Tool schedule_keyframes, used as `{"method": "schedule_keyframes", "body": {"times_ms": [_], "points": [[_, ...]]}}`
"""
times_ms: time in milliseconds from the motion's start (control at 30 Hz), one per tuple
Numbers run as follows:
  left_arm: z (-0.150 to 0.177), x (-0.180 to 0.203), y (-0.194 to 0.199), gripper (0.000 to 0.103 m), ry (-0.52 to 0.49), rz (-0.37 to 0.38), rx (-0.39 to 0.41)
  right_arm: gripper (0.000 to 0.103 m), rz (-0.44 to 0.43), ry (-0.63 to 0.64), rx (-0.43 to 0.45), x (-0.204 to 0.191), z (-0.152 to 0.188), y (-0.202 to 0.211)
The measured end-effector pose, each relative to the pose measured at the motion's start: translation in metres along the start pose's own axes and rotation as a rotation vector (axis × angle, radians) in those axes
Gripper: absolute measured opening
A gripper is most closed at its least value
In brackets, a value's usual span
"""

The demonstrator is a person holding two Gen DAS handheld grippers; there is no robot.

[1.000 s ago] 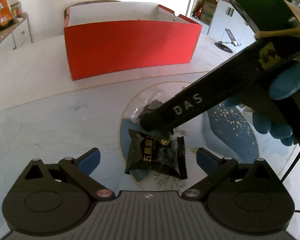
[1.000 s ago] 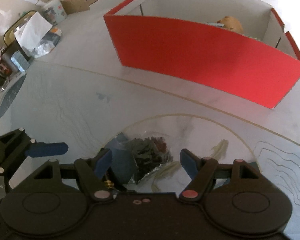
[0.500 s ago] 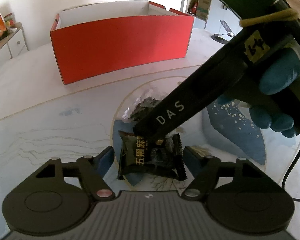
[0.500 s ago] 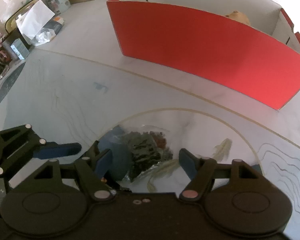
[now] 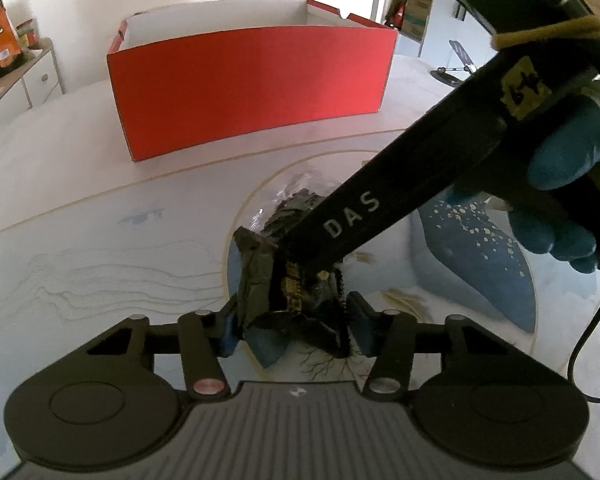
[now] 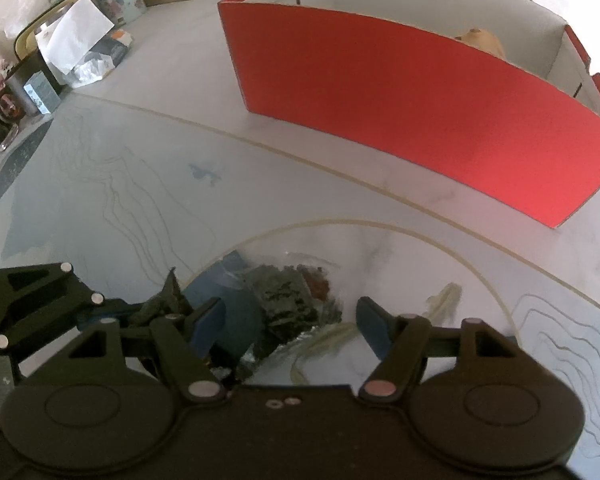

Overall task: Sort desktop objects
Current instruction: 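Close the left gripper on the black snack bag while the right closes on the seaweed bag, then lift the snack bag and seaweed bag and carry both over the red box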

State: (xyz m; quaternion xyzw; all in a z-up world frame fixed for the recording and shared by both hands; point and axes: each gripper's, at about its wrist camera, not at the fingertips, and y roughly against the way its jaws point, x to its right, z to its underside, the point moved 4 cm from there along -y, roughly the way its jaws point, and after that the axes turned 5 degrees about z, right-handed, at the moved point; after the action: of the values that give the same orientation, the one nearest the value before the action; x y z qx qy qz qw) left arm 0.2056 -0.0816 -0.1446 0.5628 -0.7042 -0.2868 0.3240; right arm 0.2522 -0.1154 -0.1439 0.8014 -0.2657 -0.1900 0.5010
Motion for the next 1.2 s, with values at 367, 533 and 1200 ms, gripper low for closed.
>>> {"method": "schedule_keyframes", "body": {"times_ms": [367,533,1200], "points": [[-0.005,-0.007,0.003,0.041,0.047,0.025,0.008,0.037,-0.001,-0.028,0.01,0.006,0.0,0.003],[-0.007,-0.014,0.003,0.039,0.083,0.038,0.006,0.036,0.002,-0.048,0.023,0.01,0.0,0.007],[-0.031,-0.018,0.031,0.039,0.081,0.04,0.059,0.035,0.016,-0.073,0.057,0.009,-0.002,0.032]]}}
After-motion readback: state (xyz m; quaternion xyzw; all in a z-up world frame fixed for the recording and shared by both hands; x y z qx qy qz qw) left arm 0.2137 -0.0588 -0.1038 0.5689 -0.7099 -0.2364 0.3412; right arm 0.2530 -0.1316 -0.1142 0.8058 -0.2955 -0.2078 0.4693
